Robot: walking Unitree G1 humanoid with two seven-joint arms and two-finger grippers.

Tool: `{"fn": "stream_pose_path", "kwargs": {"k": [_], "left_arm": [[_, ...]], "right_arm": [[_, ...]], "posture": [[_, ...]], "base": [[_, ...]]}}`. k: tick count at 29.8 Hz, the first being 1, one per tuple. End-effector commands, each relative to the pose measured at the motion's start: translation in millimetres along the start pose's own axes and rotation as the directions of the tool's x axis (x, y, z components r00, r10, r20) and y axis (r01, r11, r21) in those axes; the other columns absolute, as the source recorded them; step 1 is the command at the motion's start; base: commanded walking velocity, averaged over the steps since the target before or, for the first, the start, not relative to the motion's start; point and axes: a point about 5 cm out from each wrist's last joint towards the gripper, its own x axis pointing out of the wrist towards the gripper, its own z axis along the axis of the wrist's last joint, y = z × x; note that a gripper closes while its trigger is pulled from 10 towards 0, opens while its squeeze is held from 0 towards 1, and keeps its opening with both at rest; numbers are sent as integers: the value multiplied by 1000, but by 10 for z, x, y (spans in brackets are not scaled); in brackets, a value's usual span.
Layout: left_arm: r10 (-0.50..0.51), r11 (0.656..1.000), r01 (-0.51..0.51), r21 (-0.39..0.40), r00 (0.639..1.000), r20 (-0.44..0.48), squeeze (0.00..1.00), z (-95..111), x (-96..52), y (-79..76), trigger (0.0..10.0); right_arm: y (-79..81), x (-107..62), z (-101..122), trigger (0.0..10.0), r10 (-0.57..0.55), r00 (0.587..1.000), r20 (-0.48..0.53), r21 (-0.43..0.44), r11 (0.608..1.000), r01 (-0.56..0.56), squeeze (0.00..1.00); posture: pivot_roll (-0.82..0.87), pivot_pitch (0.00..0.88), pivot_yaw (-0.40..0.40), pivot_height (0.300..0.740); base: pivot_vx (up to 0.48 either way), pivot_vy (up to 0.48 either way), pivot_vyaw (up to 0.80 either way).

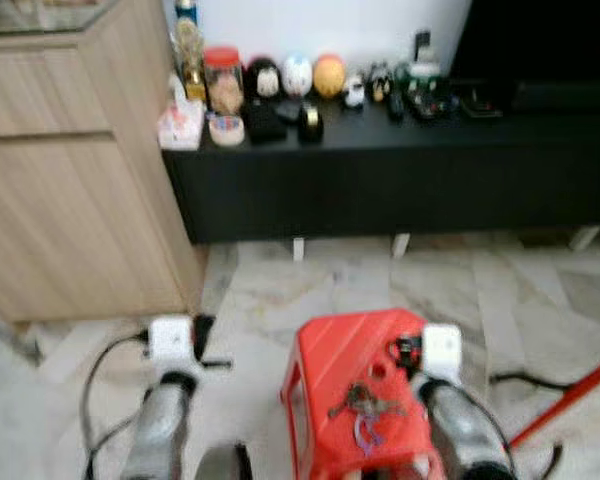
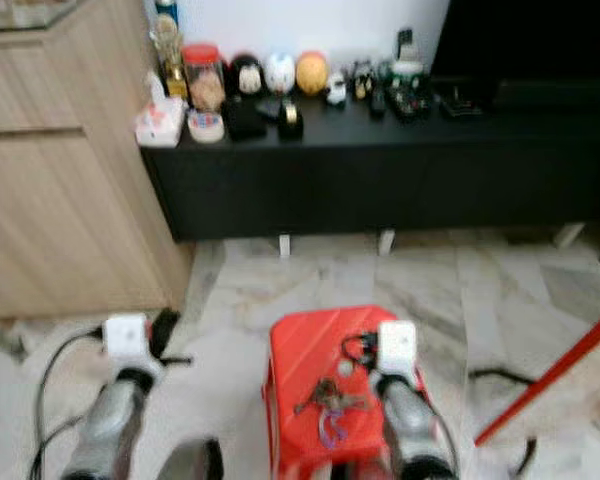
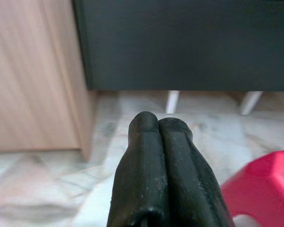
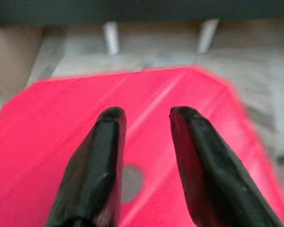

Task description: Hang keys on a hook

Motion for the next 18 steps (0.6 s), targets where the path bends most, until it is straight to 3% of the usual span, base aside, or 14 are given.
{"fn": "stream_pose_path", "kwargs": {"k": [1, 8, 9, 10, 11, 13, 18], "left_arm": [[-5, 1000, 5, -12, 1000, -23, 0, -58, -23, -44, 10000], [-5, 1000, 4, -11, 1000, -29, 0, -67, -26, -49, 10000], [-5, 1000, 4, -12, 1000, -29, 0, -68, -24, -51, 10000], [-4, 1000, 4, -12, 1000, -30, 0, -69, -24, -51, 10000], [-4, 1000, 4, -11, 1000, -30, 0, -69, -23, -51, 10000], [-1, 1000, 1, -9, 1000, -31, 0, -70, -23, -42, 10000], [1, 1000, -1, -7, 999, -33, 0, -74, -25, -37, 10000]], "right_arm": [[-55, -39, -133, 10000, 1, 997, -78, -41, 999, -4, 0], [-25, -71, -253, 10000, 47, 986, -160, -78, 995, -60, 0], [-8, -76, -267, 10000, 78, 982, -172, -99, 990, -96, 133], [0, -77, -268, 10000, 93, 980, -176, -114, 987, -114, 765], [5, -76, -265, 10000, 106, 978, -179, -131, 983, -130, 965], [16, -68, -253, 10000, 148, 969, -199, -189, 964, -186, 1000], [22, -52, -207, 10000, 208, 955, -209, -236, 937, -256, 1000]], "posture": [[6, 39, -1, 613], [6, 42, -2, 613], [7, 45, -2, 613], [7, 45, -2, 613], [7, 45, -2, 613], [7, 45, -1, 613], [11, 46, -1, 613]], "base": [[0, 0, 0], [0, 0, 0], [0, 0, 0], [0, 0, 0], [0, 0, 0], [0, 0, 0], [0, 0, 0]]}}
